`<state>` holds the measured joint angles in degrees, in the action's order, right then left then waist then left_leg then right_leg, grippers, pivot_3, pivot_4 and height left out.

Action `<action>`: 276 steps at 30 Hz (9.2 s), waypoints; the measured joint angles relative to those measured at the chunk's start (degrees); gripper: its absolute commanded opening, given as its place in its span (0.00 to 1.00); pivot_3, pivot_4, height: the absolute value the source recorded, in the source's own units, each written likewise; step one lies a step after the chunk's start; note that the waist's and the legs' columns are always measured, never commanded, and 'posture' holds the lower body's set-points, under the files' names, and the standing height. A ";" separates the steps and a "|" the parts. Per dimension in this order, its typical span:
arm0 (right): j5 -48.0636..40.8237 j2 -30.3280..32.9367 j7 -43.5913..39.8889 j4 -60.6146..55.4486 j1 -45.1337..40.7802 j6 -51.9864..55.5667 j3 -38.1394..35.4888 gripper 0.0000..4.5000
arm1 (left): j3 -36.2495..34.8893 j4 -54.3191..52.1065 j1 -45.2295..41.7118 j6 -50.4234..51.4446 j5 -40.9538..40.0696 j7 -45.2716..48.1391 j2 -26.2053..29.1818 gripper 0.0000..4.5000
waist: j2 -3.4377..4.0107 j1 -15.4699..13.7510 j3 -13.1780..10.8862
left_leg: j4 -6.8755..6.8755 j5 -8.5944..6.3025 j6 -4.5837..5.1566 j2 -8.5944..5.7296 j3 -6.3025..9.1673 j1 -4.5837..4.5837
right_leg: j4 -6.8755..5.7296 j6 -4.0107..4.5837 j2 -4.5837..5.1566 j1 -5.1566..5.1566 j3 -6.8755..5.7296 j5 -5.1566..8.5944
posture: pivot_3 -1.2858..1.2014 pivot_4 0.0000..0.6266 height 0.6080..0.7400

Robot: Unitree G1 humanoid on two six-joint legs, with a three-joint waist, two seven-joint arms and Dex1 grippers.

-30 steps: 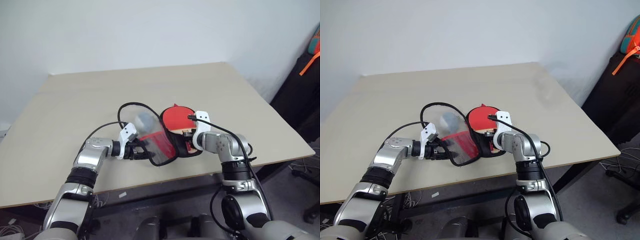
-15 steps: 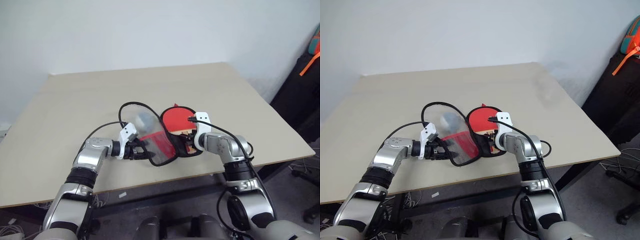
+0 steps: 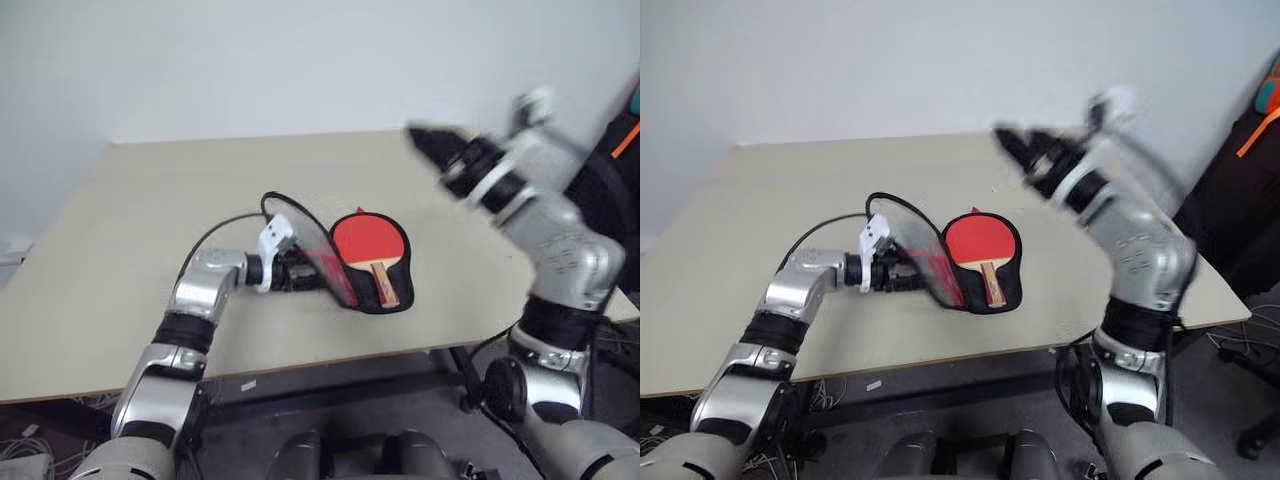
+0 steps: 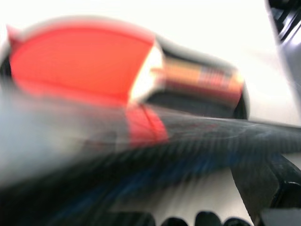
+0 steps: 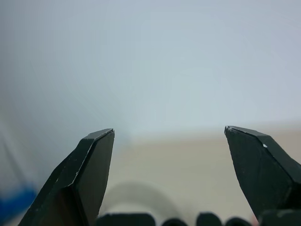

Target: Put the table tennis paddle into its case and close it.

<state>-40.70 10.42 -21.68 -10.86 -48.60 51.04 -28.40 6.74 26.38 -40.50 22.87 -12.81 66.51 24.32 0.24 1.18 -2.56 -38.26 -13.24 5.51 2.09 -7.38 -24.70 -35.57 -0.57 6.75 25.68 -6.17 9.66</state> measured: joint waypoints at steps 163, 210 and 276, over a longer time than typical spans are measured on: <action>26.90 3.86 -4.77 21.60 19.55 -10.77 38.25 1.00 | 14.24 29.79 -18.53 0.77 12.66 -2.44 -1.85 0.60 | -0.04 0.12 0.03 | 0.02 0.12 0.05 -0.05 -0.01 0.18 | -0.03 -0.04 -0.02 -0.06 0.22 -0.11 | 0.52 0.00 1.00; 32.21 3.32 -7.27 20.39 18.16 -6.40 40.35 1.00 | -0.08 50.14 -32.90 2.21 17.38 -21.95 -16.53 0.00 | -0.34 -0.44 0.27 | -0.34 0.11 0.06 -0.08 0.53 0.02 | -0.01 -0.05 0.23 -0.26 -0.53 -0.12 | 0.52 0.00 1.00; 33.91 2.80 -9.79 16.91 22.22 -12.10 42.40 1.00 | 4.74 47.34 -25.19 -36.06 27.47 -18.59 -23.61 0.61 | -0.33 0.03 0.23 | -0.30 0.07 0.11 -0.04 0.55 -0.08 | 0.08 -0.05 0.21 -0.23 -0.63 -0.12 | 0.52 0.00 1.00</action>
<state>-6.79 13.21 -31.47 6.05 -26.38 38.94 14.00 11.48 73.72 -65.69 -13.19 14.66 47.92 0.71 -0.09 1.21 -2.33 -38.56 -13.17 5.63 2.05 -6.82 -24.78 -35.49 -0.63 6.96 25.45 -6.80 9.54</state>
